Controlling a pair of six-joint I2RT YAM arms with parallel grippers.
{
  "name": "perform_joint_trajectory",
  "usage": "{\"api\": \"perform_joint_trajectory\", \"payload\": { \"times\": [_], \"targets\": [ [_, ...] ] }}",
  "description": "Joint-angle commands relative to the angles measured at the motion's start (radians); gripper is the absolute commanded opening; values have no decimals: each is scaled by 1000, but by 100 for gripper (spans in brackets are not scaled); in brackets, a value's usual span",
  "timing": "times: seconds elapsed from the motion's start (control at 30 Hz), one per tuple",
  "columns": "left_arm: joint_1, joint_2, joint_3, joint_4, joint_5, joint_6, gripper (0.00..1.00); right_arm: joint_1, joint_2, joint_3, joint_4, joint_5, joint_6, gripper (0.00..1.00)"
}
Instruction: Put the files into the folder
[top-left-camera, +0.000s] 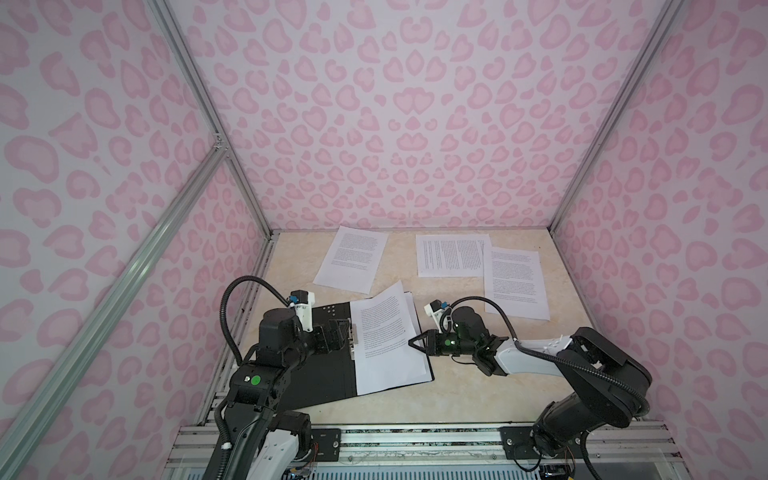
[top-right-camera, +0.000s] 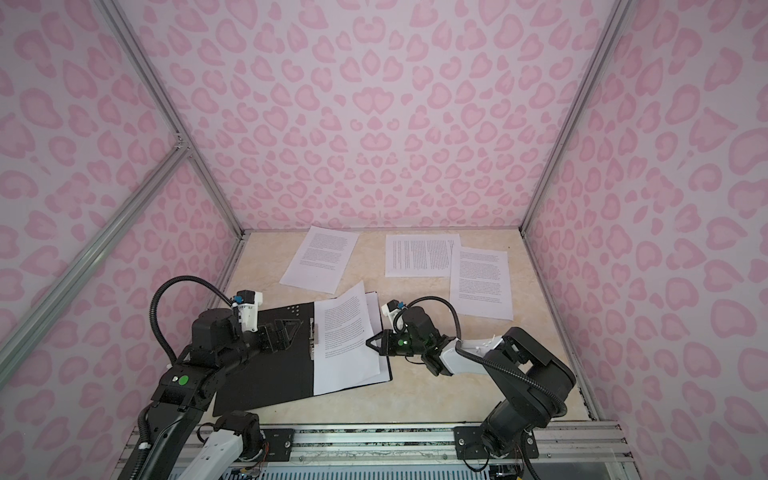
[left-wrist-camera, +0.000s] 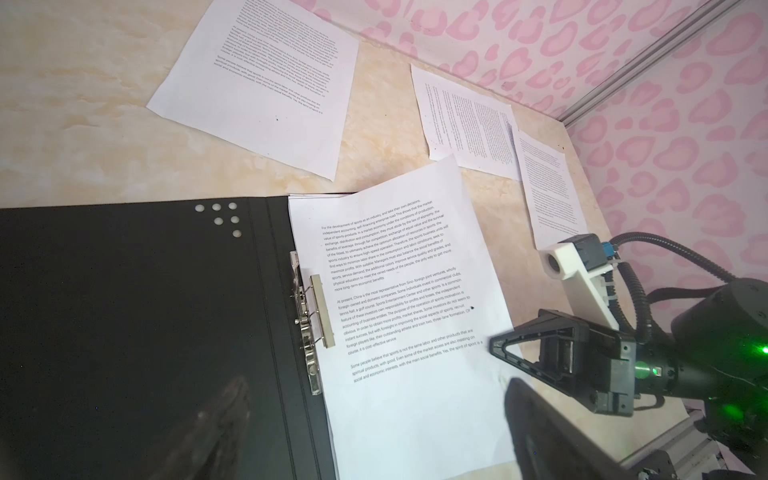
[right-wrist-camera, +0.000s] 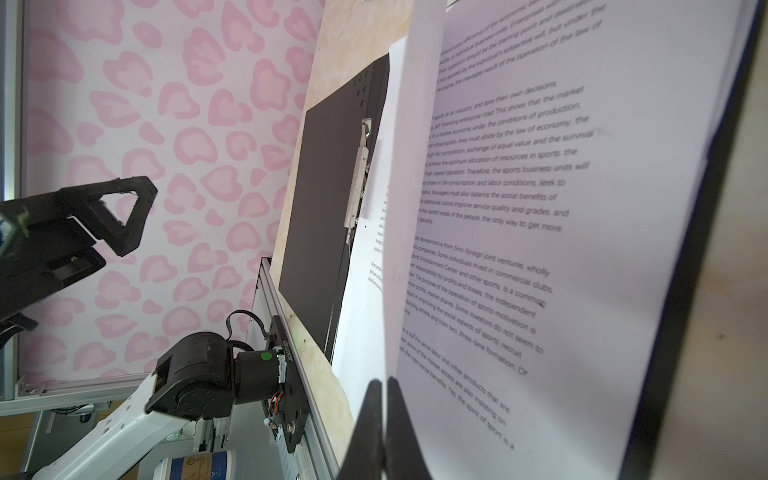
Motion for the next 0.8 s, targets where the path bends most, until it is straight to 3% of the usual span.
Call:
{"api": "perform_joint_trajectory", "payload": {
  "times": [0.0, 0.27, 0.53, 0.77],
  "targets": [
    [1, -1, 5, -1, -3, 1, 97, 1, -5, 3, -10, 10, -16, 0],
    [1, -1, 6, -2, -5, 1, 97, 2, 5, 5, -6, 7, -15, 2],
    [1, -6, 7, -2, -5, 1, 97, 10, 11, 5, -2, 14, -15, 23],
    [1, -9, 6, -3, -5, 1, 97, 9, 11, 8, -24, 32, -28, 36]
  ]
}}
